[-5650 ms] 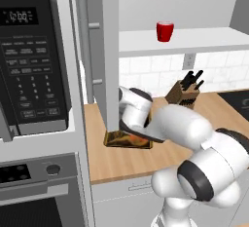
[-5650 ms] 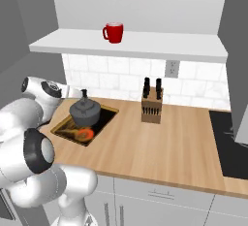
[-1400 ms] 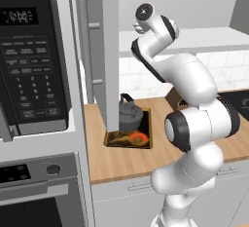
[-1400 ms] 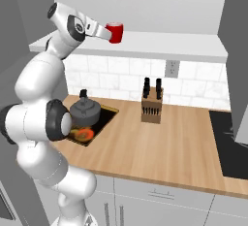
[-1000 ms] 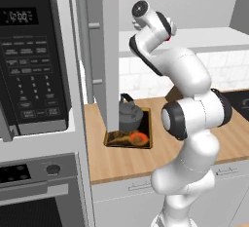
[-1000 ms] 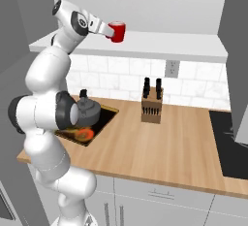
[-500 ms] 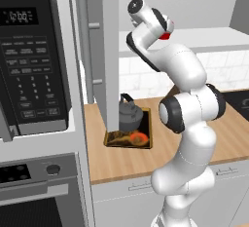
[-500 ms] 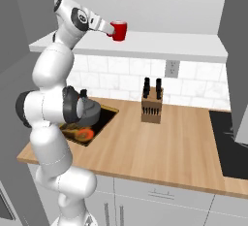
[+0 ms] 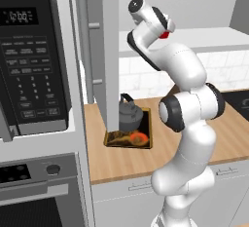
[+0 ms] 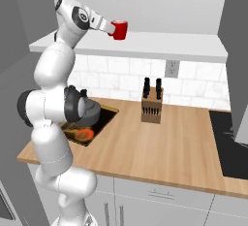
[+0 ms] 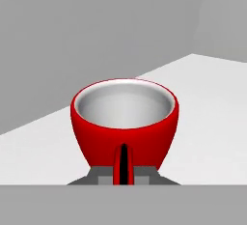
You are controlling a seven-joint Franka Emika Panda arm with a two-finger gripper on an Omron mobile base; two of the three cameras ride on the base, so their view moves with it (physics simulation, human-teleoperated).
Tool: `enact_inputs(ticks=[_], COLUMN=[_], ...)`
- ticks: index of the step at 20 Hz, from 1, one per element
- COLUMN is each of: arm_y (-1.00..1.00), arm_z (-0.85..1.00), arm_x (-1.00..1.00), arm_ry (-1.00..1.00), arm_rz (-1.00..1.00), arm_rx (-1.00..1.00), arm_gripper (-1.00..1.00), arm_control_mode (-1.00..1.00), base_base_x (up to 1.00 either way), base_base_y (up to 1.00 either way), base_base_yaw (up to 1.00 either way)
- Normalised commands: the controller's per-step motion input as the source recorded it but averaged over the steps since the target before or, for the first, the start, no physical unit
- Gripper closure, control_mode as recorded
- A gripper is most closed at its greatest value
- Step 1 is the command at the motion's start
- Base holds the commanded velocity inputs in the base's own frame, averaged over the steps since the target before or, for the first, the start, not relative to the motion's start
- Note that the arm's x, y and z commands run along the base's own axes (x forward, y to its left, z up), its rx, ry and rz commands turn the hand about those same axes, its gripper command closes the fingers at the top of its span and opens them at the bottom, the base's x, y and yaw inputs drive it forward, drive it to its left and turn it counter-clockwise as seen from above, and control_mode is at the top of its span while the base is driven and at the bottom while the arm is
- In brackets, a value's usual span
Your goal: Pick the kettle from the counter and place it on the tray. Then pick the mug from the cabinet and place it on the tray. Then close the cabinet doors.
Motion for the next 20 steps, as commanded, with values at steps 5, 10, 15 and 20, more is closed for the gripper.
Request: enact_inputs(ticks=[5,10,15,20], arm_y=[0.0,0.0,0.0,0.0], arm_z=[-0.11,-0.08,-0.05,-0.04], arm_x=[-0.06,-0.43,-0.95,-1.0], arm_ry=[-0.14,-0.02,0.0,-0.02], arm_rz=[0.0,0.01,0.05,0.07], arm_rx=[0.0,0.0,0.0,0.0], arm_gripper=[1.0,1.0,1.0,1.0], arm_control_mode=[-1.0,-1.0,-1.0,-1.0], base_base_x=[0.0,0.0,0.0,0.0], base_base_y=[0.0,0.0,0.0,0.0], base_base_yaw=[0.0,0.0,0.0,0.0])
